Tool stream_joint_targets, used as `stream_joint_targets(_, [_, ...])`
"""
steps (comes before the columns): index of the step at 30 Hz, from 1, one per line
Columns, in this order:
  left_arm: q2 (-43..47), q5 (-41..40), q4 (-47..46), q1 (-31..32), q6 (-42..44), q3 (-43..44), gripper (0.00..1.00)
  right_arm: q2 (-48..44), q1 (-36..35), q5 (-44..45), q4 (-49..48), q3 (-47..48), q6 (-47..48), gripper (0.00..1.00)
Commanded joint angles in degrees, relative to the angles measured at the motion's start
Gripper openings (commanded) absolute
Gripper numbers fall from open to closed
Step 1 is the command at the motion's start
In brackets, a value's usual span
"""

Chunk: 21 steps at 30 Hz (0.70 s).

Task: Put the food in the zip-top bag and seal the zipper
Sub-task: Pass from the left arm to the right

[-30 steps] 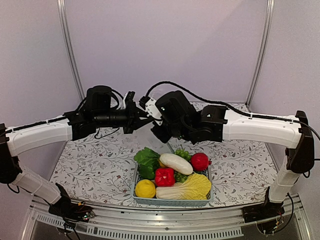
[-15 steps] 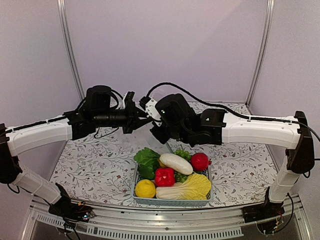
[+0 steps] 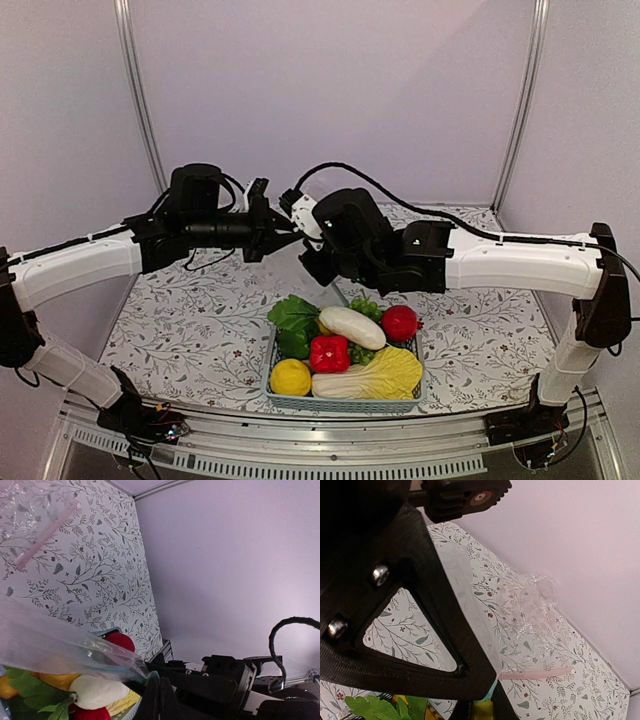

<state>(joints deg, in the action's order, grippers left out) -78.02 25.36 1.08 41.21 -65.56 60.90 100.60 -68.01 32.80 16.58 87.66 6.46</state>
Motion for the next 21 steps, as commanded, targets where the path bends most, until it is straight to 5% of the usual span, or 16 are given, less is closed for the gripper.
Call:
stream_joint_targets(1, [1.6,-2.1,1.1,-2.7,2.3,2.8,0.0,-1.2,0.0,4.3,5.5,-2.1,-0.4,0.06])
stream_joint_targets(4, [1.2,-0.4,1.1,-2.8,3.8,3.4,0.0,-2.1,0.0,2.4,4.6,-1.8,-1.7,0.06])
stream_joint_targets(10, [2.1,0.0,7.2,-3.3,10.8,5.2,0.45,-5.2,0.9,-3.8,2.0,-1.9,-5.8,0.06])
stream_joint_targets(14, [6.2,-3.9,13.9,-4.8,17.1,5.2,0.62,-7.7,3.6,-12.0,-0.7,-4.6,-10.9,0.06])
stream_joint_targets(21, [13.7,-5.2,20.9,-5.8,40.8,4.5,0.77,-13.2,10.0,-33.9,-6.2,-10.1,-17.7,0.07])
